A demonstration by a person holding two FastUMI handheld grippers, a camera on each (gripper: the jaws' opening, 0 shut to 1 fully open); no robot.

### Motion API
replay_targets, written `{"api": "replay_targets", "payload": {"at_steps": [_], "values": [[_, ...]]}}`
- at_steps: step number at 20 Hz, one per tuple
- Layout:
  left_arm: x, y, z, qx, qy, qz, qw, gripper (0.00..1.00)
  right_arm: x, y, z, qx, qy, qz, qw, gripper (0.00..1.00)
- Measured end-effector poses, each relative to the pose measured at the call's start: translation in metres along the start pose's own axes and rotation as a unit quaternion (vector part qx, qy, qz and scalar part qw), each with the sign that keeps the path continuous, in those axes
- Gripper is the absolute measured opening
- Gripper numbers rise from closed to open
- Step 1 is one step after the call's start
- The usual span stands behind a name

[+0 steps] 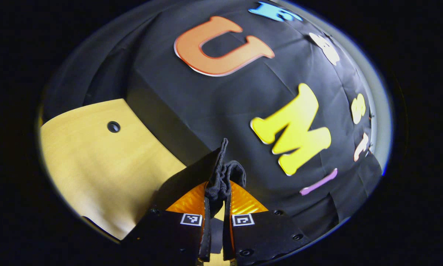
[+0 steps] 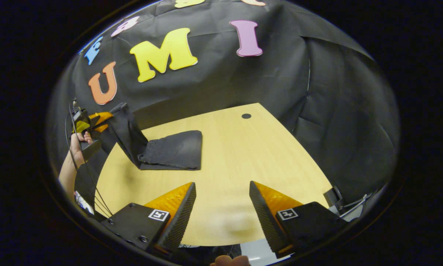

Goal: Grasp the waist and the cuffs of the jeans and fold them to make the two legs overlap; first hold the waist and fold one-third of the jeans toward the cuffs, then hold the cuffs and fold the remaining one-third in the same direction to finish folding.

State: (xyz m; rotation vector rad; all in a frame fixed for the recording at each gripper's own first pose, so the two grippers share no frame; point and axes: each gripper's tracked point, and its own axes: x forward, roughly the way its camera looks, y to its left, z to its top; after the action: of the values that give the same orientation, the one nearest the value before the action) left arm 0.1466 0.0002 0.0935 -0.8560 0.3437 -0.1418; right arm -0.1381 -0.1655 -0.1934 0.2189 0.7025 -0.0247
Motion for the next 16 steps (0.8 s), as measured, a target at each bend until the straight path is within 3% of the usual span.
{"api": "replay_targets", "payload": {"at_steps": [5,7,11,13,16], "values": [[0.053,-0.040,-0.099,0.042,0.061,0.002,0.997,0.16,-0.007,-0.040,-0.006,0.033,0.004,-0.031,0.999,0.87],[0.064,-0.045,-0.140,0.054,0.095,0.009,0.994,0.16,-0.004,-0.055,-0.007,0.037,0.008,-0.045,0.998,0.90],[0.075,-0.045,-0.192,0.094,0.134,0.037,0.986,0.16,-0.004,-0.082,-0.013,0.051,0.021,-0.062,0.997,0.87],[0.080,-0.043,-0.208,0.106,0.148,0.051,0.982,0.19,-0.002,-0.092,-0.015,0.055,0.028,-0.068,0.996,0.90],[0.084,-0.029,-0.234,0.127,0.170,0.079,0.974,0.33,0.004,-0.101,-0.018,0.059,0.037,-0.070,0.995,0.90]]}}
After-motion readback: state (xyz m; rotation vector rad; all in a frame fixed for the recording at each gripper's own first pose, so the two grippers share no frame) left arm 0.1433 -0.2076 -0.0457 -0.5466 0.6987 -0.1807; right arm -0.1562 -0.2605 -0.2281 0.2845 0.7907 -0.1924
